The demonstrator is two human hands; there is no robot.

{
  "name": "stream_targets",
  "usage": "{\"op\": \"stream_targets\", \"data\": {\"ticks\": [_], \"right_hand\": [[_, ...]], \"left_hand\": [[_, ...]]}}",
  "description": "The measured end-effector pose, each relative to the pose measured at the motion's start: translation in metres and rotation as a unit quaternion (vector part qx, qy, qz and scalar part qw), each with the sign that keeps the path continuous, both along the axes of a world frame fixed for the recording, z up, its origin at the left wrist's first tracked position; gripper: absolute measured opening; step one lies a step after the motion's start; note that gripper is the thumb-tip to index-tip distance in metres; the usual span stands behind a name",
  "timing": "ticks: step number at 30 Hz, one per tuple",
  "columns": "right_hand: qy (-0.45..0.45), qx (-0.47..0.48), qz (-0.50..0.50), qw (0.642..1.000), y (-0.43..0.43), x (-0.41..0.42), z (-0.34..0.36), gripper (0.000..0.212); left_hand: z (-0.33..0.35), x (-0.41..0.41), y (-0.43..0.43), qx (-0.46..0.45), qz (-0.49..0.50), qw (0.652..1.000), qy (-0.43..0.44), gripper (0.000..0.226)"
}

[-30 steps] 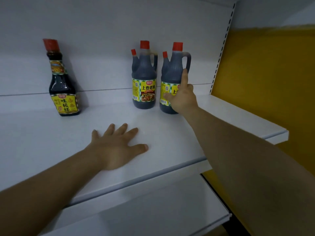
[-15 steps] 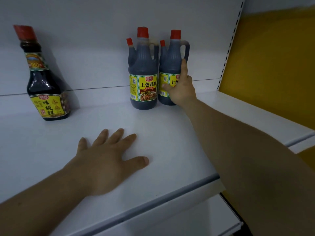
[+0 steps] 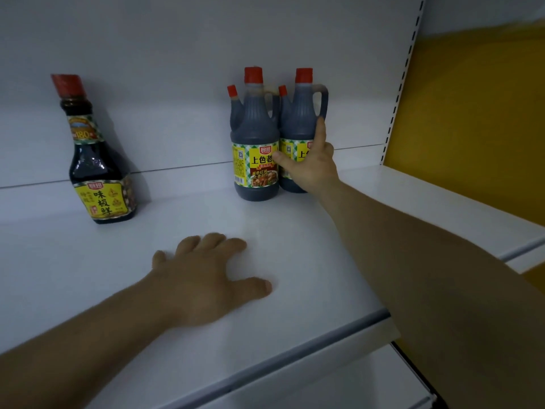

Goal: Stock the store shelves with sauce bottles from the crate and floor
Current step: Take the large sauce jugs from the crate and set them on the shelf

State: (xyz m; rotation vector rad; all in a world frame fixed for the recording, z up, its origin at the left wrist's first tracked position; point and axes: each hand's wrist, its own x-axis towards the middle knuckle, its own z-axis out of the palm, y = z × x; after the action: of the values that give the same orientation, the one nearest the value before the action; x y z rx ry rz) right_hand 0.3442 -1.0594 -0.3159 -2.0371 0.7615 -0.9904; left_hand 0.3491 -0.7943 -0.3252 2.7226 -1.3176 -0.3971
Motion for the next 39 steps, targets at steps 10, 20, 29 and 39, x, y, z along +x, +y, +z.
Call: {"op": "stream_targets", "data": {"ticks": [10, 20, 29, 39], "right_hand": [[-0.013, -0.051, 0.002, 0.999, -0.037, 0.003, 0.038, 0.087], [-0.016, -0.047, 0.036, 0.998, -0.047, 0.003, 0.045, 0.087], [-0.045, -0.036, 0.044, 0.997, -0.044, 0.005, 0.038, 0.080], [-0.053, -0.059, 0.008, 0.997, -0.045, 0.010, 0.031, 0.076]], "left_hand": [[0.004, 0.077, -0.143, -0.439, 0.157, 0.861, 0.205, 0.110], [-0.020, 0.090, -0.156, -0.487, 0.120, 0.851, 0.155, 0.080], [-0.021, 0.094, -0.153, -0.484, 0.101, 0.854, 0.161, 0.079], [-0.024, 0.100, -0.149, -0.480, 0.075, 0.858, 0.166, 0.077]]}}
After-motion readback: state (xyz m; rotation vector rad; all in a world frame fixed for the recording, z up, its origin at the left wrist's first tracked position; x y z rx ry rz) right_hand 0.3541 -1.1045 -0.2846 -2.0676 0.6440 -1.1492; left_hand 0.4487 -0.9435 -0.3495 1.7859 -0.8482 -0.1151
